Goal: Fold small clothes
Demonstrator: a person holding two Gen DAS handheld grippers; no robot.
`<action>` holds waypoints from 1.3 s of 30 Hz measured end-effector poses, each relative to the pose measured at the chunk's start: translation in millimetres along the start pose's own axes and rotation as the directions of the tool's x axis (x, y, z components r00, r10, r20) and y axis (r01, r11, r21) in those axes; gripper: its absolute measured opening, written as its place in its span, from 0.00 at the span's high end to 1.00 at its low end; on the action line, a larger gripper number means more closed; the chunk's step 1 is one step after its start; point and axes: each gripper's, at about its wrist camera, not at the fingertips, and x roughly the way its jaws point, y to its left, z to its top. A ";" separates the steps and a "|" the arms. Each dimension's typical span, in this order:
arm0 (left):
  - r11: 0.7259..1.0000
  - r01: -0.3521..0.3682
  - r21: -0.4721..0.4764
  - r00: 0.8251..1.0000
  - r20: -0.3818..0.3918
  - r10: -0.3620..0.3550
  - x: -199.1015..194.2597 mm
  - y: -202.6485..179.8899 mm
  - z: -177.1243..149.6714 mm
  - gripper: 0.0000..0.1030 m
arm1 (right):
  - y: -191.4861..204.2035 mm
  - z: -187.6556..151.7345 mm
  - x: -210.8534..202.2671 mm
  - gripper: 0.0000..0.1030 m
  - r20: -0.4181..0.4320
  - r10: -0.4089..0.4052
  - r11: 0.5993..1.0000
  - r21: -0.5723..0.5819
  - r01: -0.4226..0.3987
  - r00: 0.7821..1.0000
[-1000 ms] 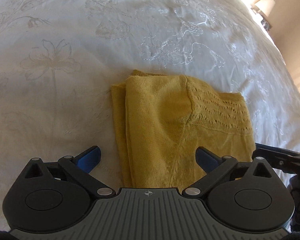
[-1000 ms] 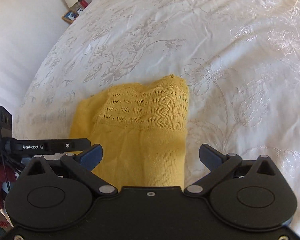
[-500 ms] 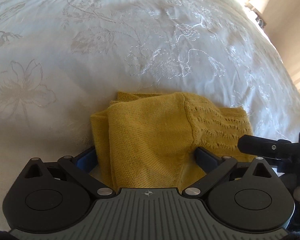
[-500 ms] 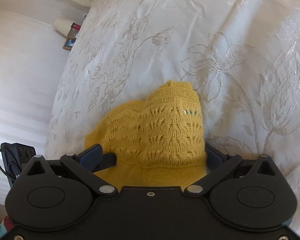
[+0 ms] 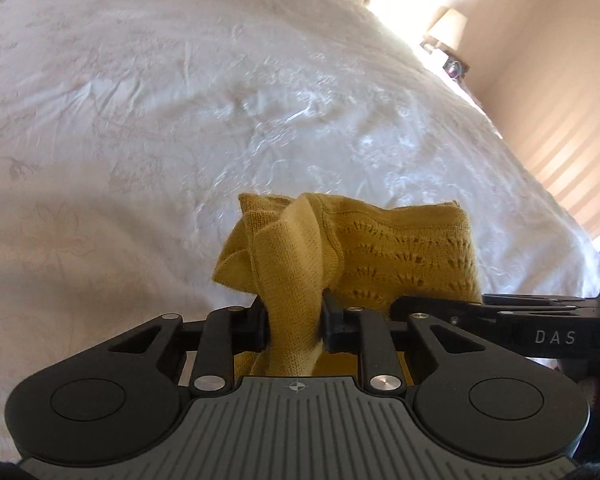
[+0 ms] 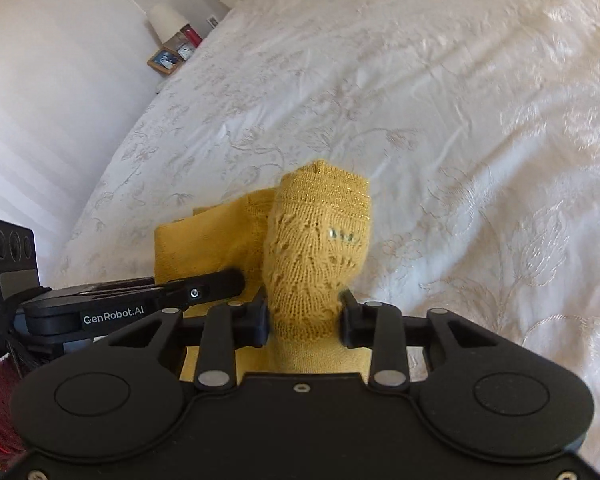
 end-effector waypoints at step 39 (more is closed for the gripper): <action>0.965 -0.247 0.089 0.969 0.019 0.246 -40.8 -103.2 -124.1 0.79 | -77.9 -101.3 -114.5 0.56 0.026 -0.382 0.924 0.036 0.381 0.924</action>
